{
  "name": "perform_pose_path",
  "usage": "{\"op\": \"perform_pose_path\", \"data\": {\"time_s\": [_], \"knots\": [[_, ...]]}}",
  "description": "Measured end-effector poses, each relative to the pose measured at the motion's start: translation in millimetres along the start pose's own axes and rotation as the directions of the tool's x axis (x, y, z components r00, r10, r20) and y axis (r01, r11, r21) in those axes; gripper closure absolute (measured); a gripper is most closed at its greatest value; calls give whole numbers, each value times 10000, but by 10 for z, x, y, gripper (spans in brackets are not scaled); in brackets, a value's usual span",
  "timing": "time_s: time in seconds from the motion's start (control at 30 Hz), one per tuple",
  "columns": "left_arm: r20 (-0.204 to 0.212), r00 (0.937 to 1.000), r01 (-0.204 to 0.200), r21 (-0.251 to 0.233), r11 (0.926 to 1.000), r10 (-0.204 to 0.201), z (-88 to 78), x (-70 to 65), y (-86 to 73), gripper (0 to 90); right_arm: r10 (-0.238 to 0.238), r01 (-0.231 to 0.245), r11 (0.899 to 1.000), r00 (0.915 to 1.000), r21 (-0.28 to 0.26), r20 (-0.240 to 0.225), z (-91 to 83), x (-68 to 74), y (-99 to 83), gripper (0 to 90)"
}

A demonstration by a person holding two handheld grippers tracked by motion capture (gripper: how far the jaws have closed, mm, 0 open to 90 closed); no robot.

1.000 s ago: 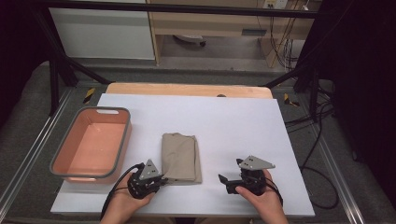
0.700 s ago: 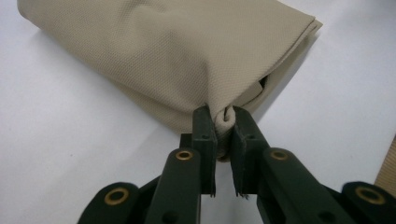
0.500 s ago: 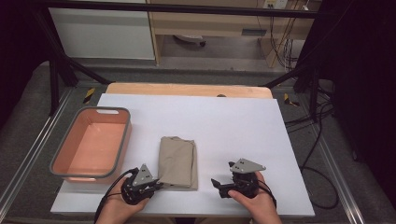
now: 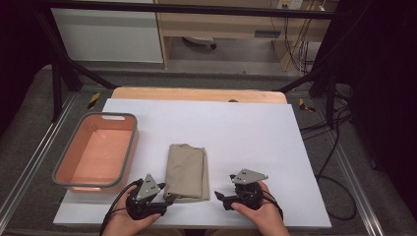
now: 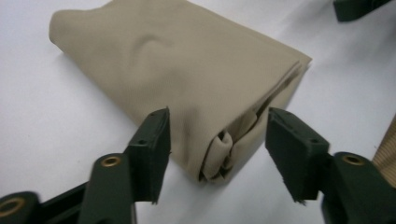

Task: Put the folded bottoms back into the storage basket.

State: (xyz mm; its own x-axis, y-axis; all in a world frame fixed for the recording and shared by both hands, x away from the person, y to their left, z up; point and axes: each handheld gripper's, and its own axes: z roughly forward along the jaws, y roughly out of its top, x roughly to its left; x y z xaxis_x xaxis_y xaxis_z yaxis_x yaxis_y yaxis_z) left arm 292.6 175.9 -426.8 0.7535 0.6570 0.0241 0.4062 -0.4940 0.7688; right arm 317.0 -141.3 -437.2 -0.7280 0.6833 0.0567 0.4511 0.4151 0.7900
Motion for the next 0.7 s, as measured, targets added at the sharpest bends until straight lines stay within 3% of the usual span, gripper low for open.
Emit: {"op": "perform_pose_path", "data": {"time_s": [0.17, 0.43, 0.5, 0.57, 0.7], "knots": [[-188, 9998, 72, -336, 9994, -79, 4, -11, 44, 294, -226, 237, 9994, 9990, 262, -397, 135, 102, 22, 316], [-551, 9979, 298, -827, 9961, -345, -8, 29, 89, 262, -801, 874, 9933, 9922, 756, -951, 356, 272, 34, 441], [-632, 9972, 342, -875, 9956, -398, -12, 45, 94, 257, -906, 968, 9934, 9912, 614, -964, 414, 307, 27, 470], [-668, 9966, 428, -906, 9950, -490, -13, 61, 99, 252, -1256, 1296, 9906, 9887, 449, -819, 439, 342, 29, 565], [-778, 9952, 515, -946, 9942, -589, -22, 87, 100, 241, -1475, 1516, 9879, 9834, 322, -1057, 426, 351, 15, 776]]}}
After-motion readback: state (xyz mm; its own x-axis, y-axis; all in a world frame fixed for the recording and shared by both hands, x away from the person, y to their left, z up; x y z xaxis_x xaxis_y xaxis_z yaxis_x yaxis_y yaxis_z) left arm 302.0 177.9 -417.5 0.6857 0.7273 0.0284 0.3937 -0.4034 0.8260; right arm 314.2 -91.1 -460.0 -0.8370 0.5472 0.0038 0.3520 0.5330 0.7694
